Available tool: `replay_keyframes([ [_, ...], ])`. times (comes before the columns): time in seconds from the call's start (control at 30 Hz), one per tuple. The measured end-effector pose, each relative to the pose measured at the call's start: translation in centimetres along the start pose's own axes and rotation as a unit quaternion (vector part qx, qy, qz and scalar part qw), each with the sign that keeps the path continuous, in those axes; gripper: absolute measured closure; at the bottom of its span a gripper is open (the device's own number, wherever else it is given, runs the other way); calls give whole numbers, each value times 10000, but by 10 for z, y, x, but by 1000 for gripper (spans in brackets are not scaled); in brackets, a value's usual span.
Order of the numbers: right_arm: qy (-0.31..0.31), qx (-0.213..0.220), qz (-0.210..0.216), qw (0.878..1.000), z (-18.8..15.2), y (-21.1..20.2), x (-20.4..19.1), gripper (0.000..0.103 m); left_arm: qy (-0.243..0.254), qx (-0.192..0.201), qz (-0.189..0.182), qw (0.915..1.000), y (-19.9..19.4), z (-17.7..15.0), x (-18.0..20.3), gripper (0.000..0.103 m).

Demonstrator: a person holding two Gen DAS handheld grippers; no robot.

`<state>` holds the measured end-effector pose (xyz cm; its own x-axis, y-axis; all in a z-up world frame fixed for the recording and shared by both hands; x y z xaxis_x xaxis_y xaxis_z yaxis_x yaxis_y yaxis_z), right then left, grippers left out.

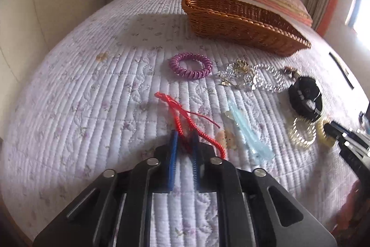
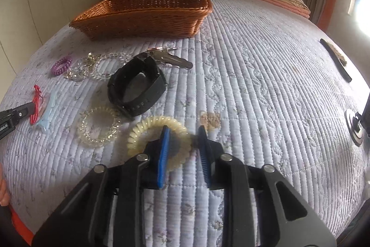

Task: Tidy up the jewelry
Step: 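Grasp the red beaded string with the left tool while the right grasps the cream coil tie, then carry both items into the wicker basket and open both tools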

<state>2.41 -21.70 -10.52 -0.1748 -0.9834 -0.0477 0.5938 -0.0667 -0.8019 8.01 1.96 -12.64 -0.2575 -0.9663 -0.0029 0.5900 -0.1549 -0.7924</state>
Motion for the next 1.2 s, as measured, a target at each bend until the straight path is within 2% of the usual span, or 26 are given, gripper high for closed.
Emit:
replay_keyframes([
  [0.03, -92, 26, -31, 9999, -1, -1, -3, 90, 147, -6, 20, 9999, 0, -1, 0, 100],
  [0.13, -138, -6, 109, 9998, -6, -5, -9, 91, 358, -23, -280, 9990, -4, -2, -5, 100],
  [0.23, -160, 13, 59, 9999, -6, -5, -9, 91, 530, -61, -374, 9979, -4, -4, -8, 99],
  [0.33, -197, 16, 25, 9998, -6, -3, -11, 90, 628, -100, -262, 9976, -3, -5, -3, 92],
  [0.4, -232, 35, -18, 9997, -6, -2, -12, 90, 728, -46, -103, 9973, -2, -6, 2, 91],
  [0.43, -250, 49, -32, 9997, -6, -1, -12, 90, 778, -17, 29, 9970, 0, -6, 4, 91],
  [0.5, -334, 66, -16, 9994, -6, -3, -14, 91, 797, 100, 231, 9965, 0, -4, 4, 101],
  [0.53, -348, 63, 37, 9994, -6, -4, -16, 91, 793, 129, 243, 9965, -2, -4, 4, 101],
  [0.67, -353, 115, 394, 9985, -4, -16, -26, 93, 440, 491, -253, 9975, -16, 6, 4, 101],
  [0.77, -397, 257, 562, 9973, 4, -30, -35, 93, 247, 775, -638, 9946, -30, 18, 5, 101],
  [1.0, -343, 668, 860, 9935, 49, -55, -50, 93, 366, 1155, -766, 9897, -45, 56, 16, 101],
  [1.2, -53, 994, 749, 9922, 139, -39, -43, 93, 649, 1516, -788, 9831, -39, 141, 39, 101],
])
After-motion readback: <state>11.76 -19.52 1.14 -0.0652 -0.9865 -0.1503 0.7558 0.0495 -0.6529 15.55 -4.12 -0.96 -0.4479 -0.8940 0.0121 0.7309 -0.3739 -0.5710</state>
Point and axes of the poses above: each gripper's, at about its wrist camera, not at the fingertips, and y roughly the way its jaws point, x to its right, z to its top, the point moved 10 cm from there along y, roughly the way its jaws point, and after that the axes turned 7 degrees about y, right-handed, at the moved point
